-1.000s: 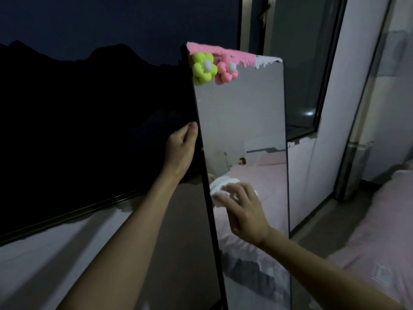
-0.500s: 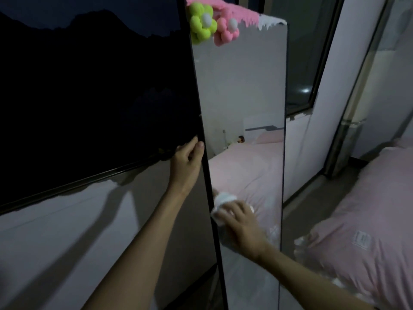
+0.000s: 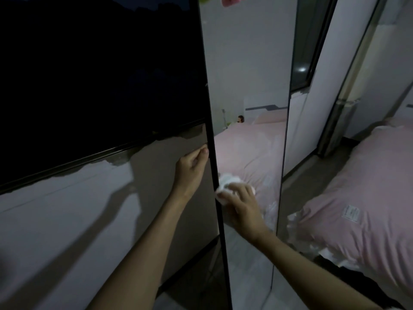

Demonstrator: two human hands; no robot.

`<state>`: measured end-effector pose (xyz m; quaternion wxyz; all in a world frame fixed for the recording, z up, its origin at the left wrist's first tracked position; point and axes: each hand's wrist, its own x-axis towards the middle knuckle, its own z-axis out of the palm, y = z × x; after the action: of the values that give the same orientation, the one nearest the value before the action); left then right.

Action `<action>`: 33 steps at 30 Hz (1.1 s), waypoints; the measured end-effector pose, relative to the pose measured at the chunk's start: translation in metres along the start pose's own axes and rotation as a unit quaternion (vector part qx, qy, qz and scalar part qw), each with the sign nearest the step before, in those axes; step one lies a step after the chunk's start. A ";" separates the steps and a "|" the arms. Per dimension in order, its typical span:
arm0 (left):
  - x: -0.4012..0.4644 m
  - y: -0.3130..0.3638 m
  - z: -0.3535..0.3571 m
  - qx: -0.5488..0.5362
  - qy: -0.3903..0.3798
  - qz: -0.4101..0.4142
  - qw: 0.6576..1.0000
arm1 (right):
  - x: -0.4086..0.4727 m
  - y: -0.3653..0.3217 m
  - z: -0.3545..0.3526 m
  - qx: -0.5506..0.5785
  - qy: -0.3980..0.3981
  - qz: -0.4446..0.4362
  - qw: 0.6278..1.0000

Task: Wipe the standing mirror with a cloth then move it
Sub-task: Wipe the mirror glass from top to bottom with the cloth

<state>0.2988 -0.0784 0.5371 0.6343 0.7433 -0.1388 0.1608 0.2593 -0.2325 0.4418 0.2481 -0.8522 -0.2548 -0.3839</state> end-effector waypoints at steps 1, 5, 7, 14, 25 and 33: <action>0.000 -0.001 0.000 0.002 0.004 0.002 1.000 | -0.024 0.006 0.005 0.008 -0.042 0.007 0.999; -0.005 -0.007 0.006 0.031 -0.003 0.023 0.999 | -0.062 0.022 0.008 0.017 -0.158 0.112 0.981; -0.009 -0.011 0.011 0.050 0.016 0.032 0.998 | -0.047 0.022 -0.001 -0.004 -0.118 0.136 0.984; -0.016 -0.022 0.023 0.073 0.079 0.070 0.992 | 0.018 0.011 -0.006 0.006 0.040 0.132 0.990; -0.003 -0.007 0.034 0.275 0.217 0.255 0.901 | 0.023 0.036 -0.021 -0.002 0.051 0.165 0.985; 0.019 -0.011 0.030 0.376 0.221 0.281 0.855 | 0.112 0.023 -0.026 -0.027 0.154 0.041 0.987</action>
<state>0.3226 -0.1064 0.5310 0.2484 0.7993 -0.1272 0.5322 0.3240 -0.2387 0.5391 0.2770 -0.7987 -0.1682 -0.5070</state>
